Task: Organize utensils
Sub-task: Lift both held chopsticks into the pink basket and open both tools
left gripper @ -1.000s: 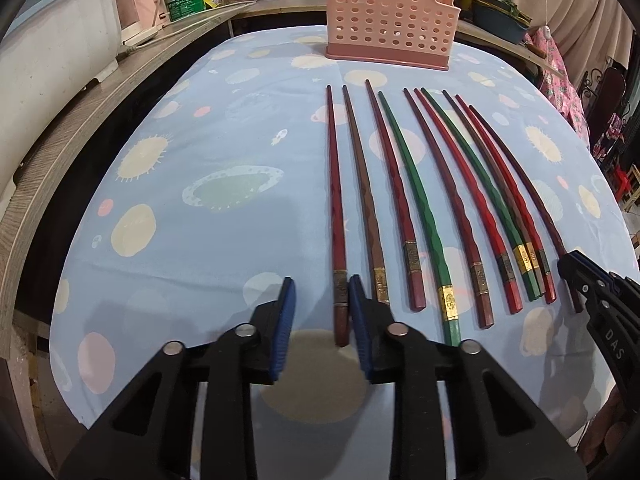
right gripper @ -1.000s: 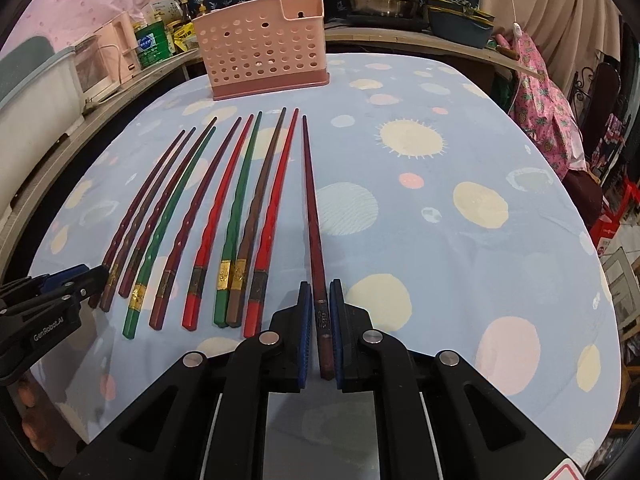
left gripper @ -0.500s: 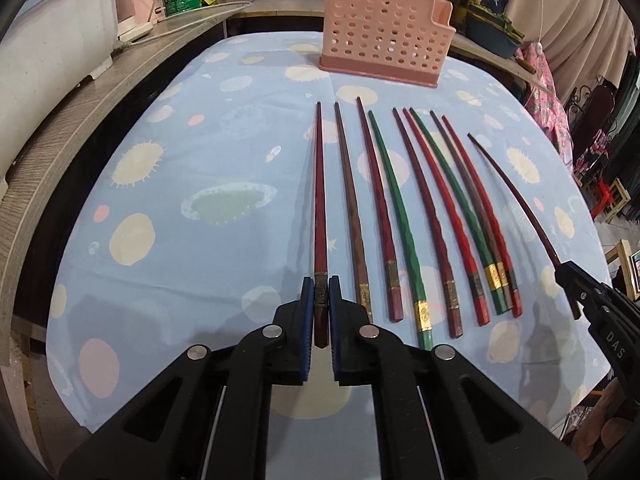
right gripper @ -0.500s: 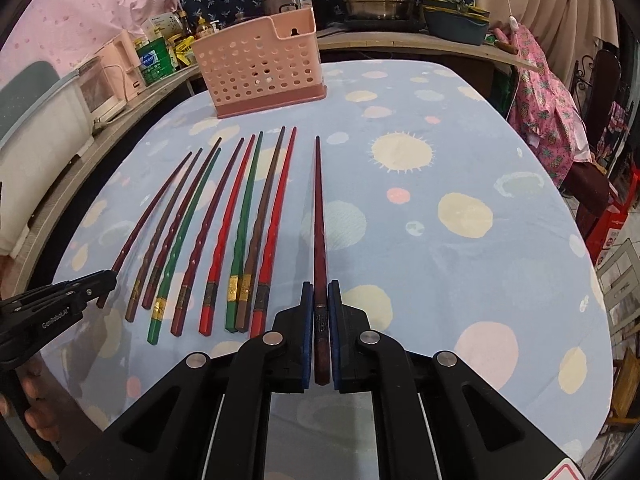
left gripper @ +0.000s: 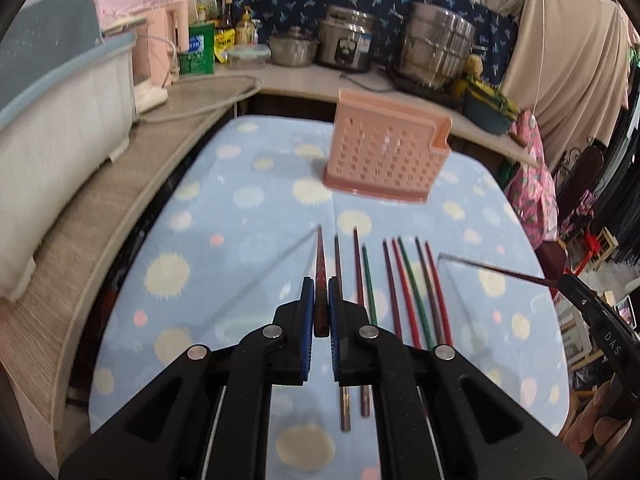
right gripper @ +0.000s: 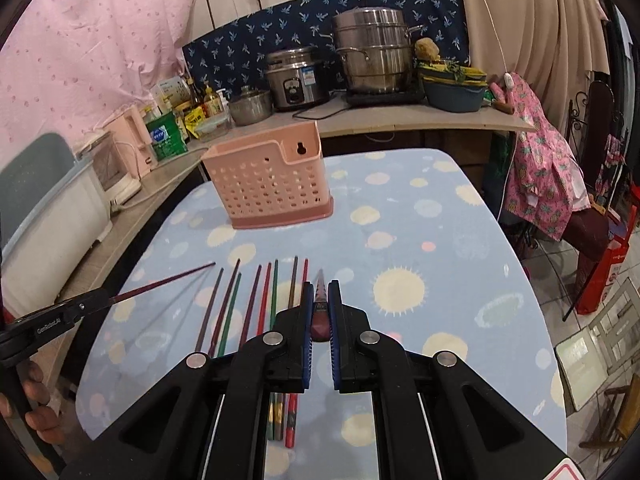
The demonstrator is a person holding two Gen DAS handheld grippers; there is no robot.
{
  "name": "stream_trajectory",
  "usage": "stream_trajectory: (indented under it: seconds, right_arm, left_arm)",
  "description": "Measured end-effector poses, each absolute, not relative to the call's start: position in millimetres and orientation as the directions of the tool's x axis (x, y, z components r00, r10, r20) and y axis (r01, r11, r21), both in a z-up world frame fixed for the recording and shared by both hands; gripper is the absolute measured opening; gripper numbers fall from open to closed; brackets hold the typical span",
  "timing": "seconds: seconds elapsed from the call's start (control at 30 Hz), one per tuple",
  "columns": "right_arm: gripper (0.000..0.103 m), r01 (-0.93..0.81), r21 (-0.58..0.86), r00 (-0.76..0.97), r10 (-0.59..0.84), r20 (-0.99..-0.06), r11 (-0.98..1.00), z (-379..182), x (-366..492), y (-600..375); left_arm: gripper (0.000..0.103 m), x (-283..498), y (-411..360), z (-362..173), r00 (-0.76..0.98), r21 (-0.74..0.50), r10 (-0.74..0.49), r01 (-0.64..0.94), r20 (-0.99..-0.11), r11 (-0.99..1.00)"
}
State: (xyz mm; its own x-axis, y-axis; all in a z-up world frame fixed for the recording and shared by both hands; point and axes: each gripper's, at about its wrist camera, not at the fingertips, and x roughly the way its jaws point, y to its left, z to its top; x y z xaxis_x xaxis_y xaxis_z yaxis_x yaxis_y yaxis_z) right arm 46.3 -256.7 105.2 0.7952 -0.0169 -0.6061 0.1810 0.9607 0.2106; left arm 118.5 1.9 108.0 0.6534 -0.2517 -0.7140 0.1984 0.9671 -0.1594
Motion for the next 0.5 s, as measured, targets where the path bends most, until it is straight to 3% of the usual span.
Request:
stream_trajectory:
  seconds: [0.5]
  right_arm:
    - [0.007,0.158,0.292,0.872,0.005,-0.489,0.943,175,124,-285]
  left_arm:
    - [0.007,207,-9,193,0.757,-0.174,-0.250,0.182,-0.603,0.968]
